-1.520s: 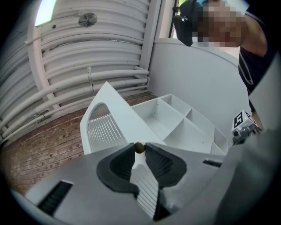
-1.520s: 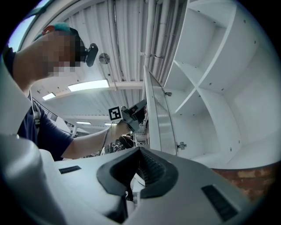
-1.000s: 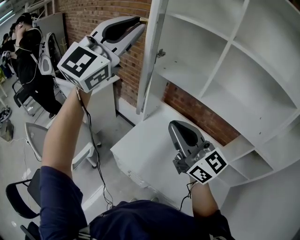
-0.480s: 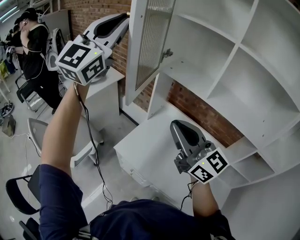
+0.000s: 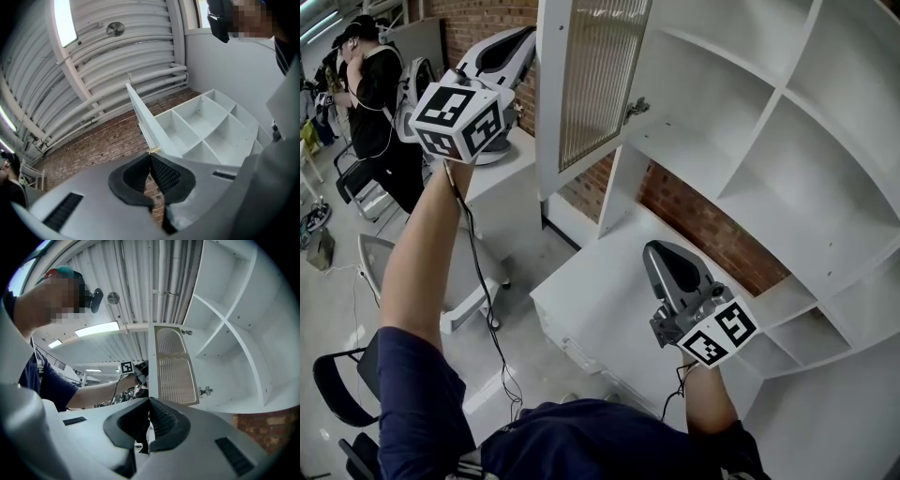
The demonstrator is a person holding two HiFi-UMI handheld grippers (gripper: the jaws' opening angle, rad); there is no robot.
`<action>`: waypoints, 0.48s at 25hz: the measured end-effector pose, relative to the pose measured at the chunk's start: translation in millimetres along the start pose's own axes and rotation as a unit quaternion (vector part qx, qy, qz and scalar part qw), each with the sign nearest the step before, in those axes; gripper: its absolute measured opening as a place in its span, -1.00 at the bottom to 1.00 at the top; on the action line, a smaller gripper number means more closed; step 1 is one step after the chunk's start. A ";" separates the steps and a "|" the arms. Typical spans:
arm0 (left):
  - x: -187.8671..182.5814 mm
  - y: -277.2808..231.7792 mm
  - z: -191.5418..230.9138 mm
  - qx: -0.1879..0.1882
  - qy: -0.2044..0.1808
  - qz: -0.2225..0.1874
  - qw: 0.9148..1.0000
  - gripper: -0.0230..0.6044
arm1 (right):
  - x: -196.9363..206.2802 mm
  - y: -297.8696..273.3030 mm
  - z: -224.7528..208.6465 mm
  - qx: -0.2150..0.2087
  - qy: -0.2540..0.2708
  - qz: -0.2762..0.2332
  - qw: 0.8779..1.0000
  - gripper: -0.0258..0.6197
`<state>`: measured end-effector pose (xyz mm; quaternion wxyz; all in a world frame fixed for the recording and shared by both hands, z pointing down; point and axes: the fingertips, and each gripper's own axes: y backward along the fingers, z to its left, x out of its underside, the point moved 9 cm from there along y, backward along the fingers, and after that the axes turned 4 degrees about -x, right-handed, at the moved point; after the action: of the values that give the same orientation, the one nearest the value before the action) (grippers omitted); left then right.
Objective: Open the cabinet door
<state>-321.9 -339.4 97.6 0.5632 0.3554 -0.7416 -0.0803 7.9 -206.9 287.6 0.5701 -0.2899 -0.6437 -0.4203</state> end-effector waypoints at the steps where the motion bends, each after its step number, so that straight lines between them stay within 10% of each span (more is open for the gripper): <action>1: 0.6 0.8 1.6 -0.004 -0.001 0.003 1.000 -0.90 | 0.2 -0.3 0.2 -0.001 0.000 0.000 1.000 -0.84; 12: 0.6 12.2 12.7 -0.036 -0.034 0.029 0.998 -0.91 | -1.3 -4.8 -5.5 -0.021 -0.005 -0.002 1.000 -0.84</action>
<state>-338.6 -334.3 99.9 0.5520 0.3100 -0.7672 -0.1029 6.8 -213.9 285.2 0.5594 -0.3026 -0.6385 -0.4335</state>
